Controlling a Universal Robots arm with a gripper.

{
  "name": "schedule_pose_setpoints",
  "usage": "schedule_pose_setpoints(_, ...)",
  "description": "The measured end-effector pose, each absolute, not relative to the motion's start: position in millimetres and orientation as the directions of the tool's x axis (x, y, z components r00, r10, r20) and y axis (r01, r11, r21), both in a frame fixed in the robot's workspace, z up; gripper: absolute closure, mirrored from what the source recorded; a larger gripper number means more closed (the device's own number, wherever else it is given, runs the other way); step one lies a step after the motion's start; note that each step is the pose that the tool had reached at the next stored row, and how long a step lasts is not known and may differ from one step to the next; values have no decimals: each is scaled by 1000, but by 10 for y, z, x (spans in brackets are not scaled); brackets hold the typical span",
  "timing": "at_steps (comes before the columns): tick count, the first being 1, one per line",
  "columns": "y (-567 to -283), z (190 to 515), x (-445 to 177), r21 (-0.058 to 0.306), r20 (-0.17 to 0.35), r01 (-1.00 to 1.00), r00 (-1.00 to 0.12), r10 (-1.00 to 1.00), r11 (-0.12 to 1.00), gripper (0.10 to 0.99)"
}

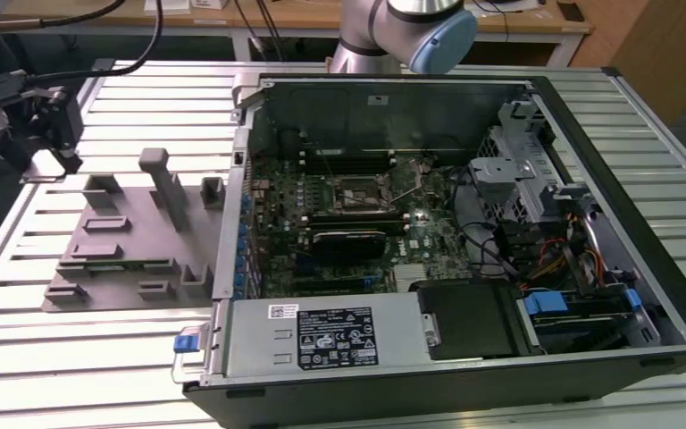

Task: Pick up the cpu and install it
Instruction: 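Pick up the cpu and move it towards the insertion slot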

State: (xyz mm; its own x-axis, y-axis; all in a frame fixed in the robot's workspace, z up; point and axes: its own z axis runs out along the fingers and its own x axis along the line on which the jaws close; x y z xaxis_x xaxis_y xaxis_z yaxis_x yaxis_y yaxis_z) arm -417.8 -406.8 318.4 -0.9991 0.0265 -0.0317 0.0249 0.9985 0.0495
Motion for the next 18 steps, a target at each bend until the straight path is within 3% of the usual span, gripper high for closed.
schedule_pose_setpoints(18,-4066,3523,-4178,50,-37,25,-999,26,998,541)
